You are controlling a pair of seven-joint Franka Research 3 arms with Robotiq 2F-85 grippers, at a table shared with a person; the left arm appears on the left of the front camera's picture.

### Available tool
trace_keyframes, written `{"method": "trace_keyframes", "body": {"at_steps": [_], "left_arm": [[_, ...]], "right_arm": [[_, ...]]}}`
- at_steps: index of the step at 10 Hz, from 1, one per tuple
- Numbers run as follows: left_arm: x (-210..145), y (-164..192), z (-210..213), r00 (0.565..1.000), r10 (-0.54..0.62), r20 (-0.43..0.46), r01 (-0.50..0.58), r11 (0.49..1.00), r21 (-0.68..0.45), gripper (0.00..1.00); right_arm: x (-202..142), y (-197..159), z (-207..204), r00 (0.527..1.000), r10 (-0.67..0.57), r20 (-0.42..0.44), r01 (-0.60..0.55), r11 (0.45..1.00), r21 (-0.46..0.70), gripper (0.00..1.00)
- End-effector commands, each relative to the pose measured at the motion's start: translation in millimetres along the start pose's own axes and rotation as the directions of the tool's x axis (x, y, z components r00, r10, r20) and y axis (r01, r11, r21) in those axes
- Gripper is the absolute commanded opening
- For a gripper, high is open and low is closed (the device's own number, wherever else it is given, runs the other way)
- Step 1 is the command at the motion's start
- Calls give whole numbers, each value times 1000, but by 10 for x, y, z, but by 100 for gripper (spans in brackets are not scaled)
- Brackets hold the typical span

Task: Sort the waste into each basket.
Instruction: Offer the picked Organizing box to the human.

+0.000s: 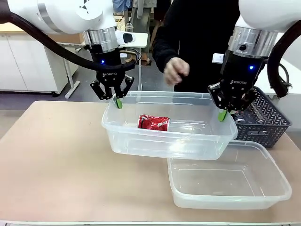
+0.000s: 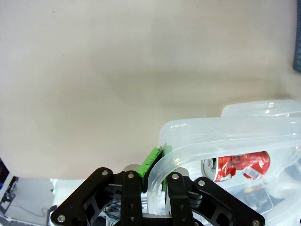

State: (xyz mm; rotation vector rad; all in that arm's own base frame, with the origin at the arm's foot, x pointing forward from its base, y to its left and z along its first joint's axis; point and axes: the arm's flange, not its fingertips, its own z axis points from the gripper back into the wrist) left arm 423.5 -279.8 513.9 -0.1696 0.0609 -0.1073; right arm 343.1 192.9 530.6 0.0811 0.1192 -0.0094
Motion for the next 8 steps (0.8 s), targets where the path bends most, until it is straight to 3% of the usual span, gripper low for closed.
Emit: {"method": "trace_keyframes", "body": {"at_steps": [1,8], "left_arm": [[37,-7,60,1000,3,9,-3,1000,-11,7],[37,-7,60,1000,3,9,-3,1000,-11,7]], "right_arm": [[-21,25,46,1000,13,-5,-13,1000,0,6],[-21,25,46,1000,13,-5,-13,1000,0,6]]}}
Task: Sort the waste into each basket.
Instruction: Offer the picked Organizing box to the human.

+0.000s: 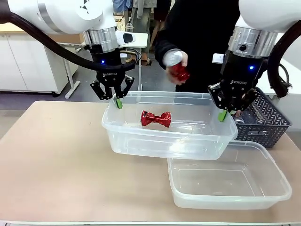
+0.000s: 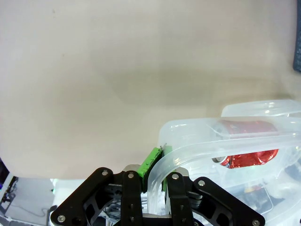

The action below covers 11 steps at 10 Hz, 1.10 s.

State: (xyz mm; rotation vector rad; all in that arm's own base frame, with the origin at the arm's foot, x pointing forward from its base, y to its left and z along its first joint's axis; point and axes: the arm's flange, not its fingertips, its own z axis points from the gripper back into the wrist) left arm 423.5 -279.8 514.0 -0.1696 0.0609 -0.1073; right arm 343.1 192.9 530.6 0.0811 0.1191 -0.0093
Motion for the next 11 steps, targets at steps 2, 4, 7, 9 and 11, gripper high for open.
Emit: {"method": "trace_keyframes", "body": {"at_steps": [2,4,7,9,11], "left_arm": [[37,-7,60,1000,3,9,-3,1000,-11,7],[37,-7,60,1000,3,9,-3,1000,-11,7],[37,-7,60,1000,3,9,-3,1000,-11,7],[37,-7,60,1000,3,9,-3,1000,-11,7],[37,-7,60,1000,3,9,-3,1000,-11,7]], "right_arm": [[-21,25,45,1000,13,-5,-13,1000,0,6],[-21,25,45,1000,13,-5,-13,1000,0,6],[-21,25,45,1000,13,-5,-13,1000,0,6],[-21,25,45,1000,13,-5,-13,1000,0,6],[-21,25,45,1000,13,-5,-13,1000,0,6]]}}
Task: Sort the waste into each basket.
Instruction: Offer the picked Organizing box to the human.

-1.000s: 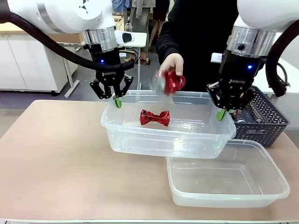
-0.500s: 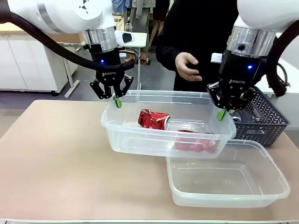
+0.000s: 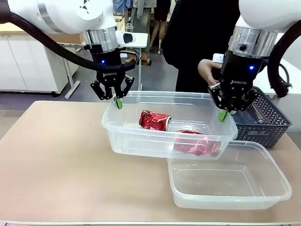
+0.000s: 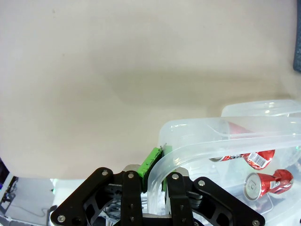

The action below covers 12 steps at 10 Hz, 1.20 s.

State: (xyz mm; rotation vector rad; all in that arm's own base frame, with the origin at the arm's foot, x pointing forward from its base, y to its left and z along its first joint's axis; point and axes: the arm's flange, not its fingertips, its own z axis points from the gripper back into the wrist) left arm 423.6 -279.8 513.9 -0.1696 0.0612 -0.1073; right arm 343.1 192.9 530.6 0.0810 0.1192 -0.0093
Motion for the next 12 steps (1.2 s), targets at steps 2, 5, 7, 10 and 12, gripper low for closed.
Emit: {"method": "trace_keyframes", "body": {"at_steps": [2,5,7,10,12], "left_arm": [[36,-7,60,1000,3,10,-3,1000,-11,7],[36,-7,60,1000,3,10,-3,1000,-11,7],[36,-7,60,1000,3,10,-3,1000,-11,7],[36,-7,60,1000,3,10,-3,1000,-11,7],[36,-7,60,1000,3,10,-3,1000,-11,7]], "right_arm": [[-21,25,45,1000,13,-5,-13,1000,0,6],[-21,25,45,1000,13,-5,-13,1000,0,6],[-21,25,45,1000,13,-5,-13,1000,0,6],[-21,25,45,1000,13,-5,-13,1000,0,6],[-21,25,45,1000,13,-5,-13,1000,0,6]]}}
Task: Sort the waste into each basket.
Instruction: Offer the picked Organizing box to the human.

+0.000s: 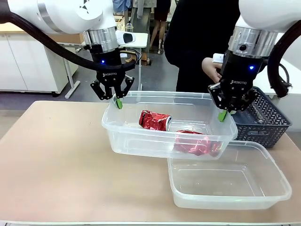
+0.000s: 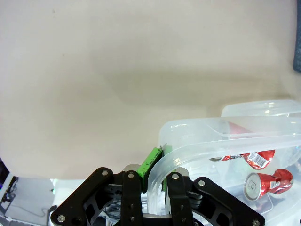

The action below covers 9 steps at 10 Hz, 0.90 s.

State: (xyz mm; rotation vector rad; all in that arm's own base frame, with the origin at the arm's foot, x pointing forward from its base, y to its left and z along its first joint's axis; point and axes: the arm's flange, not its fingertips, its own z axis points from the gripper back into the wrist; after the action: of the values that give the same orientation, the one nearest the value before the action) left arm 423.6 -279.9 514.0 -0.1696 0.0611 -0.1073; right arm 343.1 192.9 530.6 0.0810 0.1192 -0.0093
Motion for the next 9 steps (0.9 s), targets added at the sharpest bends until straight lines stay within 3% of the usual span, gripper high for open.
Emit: {"method": "trace_keyframes", "body": {"at_steps": [1,9], "left_arm": [[36,-6,60,1000,3,10,-3,1000,-11,7],[36,-6,60,1000,3,10,-3,1000,-11,7]], "right_arm": [[-21,25,45,1000,13,-5,-13,1000,0,6],[-21,25,45,1000,13,-5,-13,1000,0,6]]}}
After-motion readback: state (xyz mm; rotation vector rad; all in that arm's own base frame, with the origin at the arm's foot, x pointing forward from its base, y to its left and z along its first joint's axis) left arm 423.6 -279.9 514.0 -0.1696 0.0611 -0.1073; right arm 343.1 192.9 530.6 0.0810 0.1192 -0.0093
